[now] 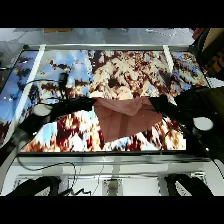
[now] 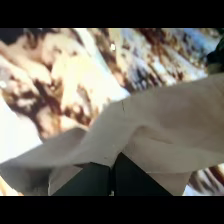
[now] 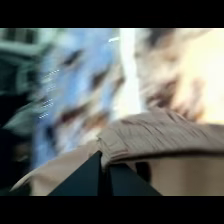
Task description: Fold the clothes and pants, and hang the long-sleeved shirts on hangers.
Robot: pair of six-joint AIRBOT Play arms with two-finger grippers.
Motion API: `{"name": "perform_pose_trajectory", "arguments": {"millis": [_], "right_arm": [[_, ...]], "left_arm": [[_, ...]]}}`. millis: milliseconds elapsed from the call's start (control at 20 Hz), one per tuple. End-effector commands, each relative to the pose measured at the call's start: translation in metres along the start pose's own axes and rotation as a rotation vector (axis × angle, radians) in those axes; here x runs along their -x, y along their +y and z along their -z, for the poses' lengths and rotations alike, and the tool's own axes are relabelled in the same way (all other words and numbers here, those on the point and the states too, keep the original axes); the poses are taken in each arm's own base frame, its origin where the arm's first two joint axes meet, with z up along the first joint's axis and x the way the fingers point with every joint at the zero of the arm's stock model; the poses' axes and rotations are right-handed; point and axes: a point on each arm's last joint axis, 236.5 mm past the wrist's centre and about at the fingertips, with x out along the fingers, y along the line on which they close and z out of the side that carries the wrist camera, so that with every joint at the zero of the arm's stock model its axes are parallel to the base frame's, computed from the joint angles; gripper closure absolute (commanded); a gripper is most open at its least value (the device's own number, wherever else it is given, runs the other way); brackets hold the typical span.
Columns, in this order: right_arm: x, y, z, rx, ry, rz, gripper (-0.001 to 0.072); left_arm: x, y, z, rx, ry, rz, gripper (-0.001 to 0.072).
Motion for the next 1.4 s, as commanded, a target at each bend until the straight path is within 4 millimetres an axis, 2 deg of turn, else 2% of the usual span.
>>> {"name": "perform_pose_trajectory", "arguments": {"millis": [0,50,150,300,400,500,600,700,800,850,900,950,1000,1150,1350], "right_arm": [[-0.025,-0.057,-0.015,0.074,0.001,0.158,0.0690],[-0.021,-0.063,-0.017,0.092,0.032,0.177,0.0690],[-0.006,-0.076,-0.017,0.135,0.125,0.218,0.0690],[0.021,-0.107,-0.009,0.248,0.272,0.340,0.0690],[0.035,-0.127,0.008,0.292,0.374,0.410,0.0691],[0.044,-0.143,0.024,0.305,0.470,0.459,0.0690],[0.045,-0.161,0.021,0.341,0.485,0.514,0.0690],[0.043,-0.175,0.023,0.340,0.511,0.545,0.0690],[0.044,-0.185,0.037,0.309,0.577,0.559,0.0683],[0.044,-0.189,0.040,0.303,0.598,0.566,0.0530],[0.043,-0.192,0.041,0.299,0.602,0.569,0.0244],[0.040,-0.193,0.038,0.302,0.588,0.570,0.0126],[0.036,-0.193,0.031,0.312,0.554,0.568,0.0126],[0.022,-0.185,0.001,0.324,0.438,0.563,0.0124],[0.003,-0.188,-0.017,0.201,0.467,0.535,0.0123]], "left_arm": [[-0.027,0.009,0.021,0.090,0.072,0.005,0.0692],[-0.021,0.002,0.024,0.103,0.097,0.039,0.0692],[-0.010,-0.011,0.044,0.117,0.200,0.109,0.0692],[0.002,-0.012,0.095,0.179,0.422,0.086,0.0692],[0.007,-0.023,0.126,0.202,0.554,0.106,0.0692],[0.001,-0.034,0.150,0.204,0.624,0.130,0.0691],[-0.009,-0.042,0.173,0.193,0.684,0.143,0.0691],[-0.020,-0.040,0.190,0.200,0.718,0.131,0.0691],[-0.023,-0.036,0.199,0.221,0.745,0.123,0.0682],[-0.024,-0.033,0.200,0.230,0.746,0.118,0.0676],[-0.023,-0.031,0.198,0.232,0.741,0.115,0.0539],[-0.024,-0.029,0.195,0.237,0.733,0.112,0.0151],[-0.024,-0.027,0.191,0.248,0.724,0.109,0.0013],[-0.026,-0.023,0.174,0.311,0.674,0.118,0.0008],[-0.027,-0.016,0.160,0.374,0.628,0.122,0.0009]]}}
